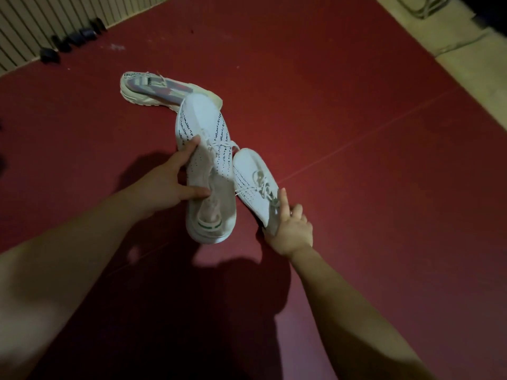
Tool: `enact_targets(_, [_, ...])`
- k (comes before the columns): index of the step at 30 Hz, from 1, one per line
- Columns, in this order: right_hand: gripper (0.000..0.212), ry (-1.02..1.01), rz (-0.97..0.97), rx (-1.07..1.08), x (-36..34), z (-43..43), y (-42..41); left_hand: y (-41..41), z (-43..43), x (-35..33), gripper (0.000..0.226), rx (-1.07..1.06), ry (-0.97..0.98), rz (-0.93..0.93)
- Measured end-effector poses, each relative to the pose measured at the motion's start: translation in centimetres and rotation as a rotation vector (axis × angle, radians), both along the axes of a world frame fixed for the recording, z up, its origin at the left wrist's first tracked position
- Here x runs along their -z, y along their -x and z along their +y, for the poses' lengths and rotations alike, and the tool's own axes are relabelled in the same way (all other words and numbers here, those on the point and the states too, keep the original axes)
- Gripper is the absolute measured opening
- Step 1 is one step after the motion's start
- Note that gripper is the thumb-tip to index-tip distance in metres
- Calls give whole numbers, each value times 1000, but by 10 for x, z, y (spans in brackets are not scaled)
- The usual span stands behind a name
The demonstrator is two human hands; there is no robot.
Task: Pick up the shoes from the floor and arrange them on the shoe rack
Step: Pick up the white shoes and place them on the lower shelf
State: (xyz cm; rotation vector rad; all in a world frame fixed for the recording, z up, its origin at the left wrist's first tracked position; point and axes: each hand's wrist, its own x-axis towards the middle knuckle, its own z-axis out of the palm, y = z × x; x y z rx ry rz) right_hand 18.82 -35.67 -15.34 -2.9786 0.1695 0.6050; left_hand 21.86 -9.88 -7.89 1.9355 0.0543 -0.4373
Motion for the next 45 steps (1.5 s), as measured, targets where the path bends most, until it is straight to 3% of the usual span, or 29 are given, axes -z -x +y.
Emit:
enact_targets(3, [100,-338,32,161,-8,-18,-5,7,-3,-1,101,7,15,6])
enact_targets(5, [90,-452,-11,302,-10,-27,-11,12,-5,-1,101,4,9,2])
enact_targets(10, [72,-325,-172,459,-9,-29,-6,20,-4,3,101,-12,-6,-1])
enact_targets(15, [98,-178,-113,130,-7,-11,-4,25,-5,10,101,-35,23,23])
enact_targets(19, [120,-86,94,86,-3,7,-10,28,-12,26,101,-37,23,60])
enact_targets(24, [120,73,87,8,7,14,-6,28,-31,59,106,-35,-63,123])
enact_targets(29, [118,-98,51,111,6,7,-4,25,-47,84,108,31,-165,206])
enact_targets(35, [113,-354,-65,230,-18,12,0,22,-32,84,92,32,-316,259])
enact_targets(41, [111,-468,-155,87,-69,59,-15,39,37,78,51,-463,-313,273])
enact_targets(45, [113,-450,-134,-87,-70,128,-8,63,89,77,57,-929,-167,273])
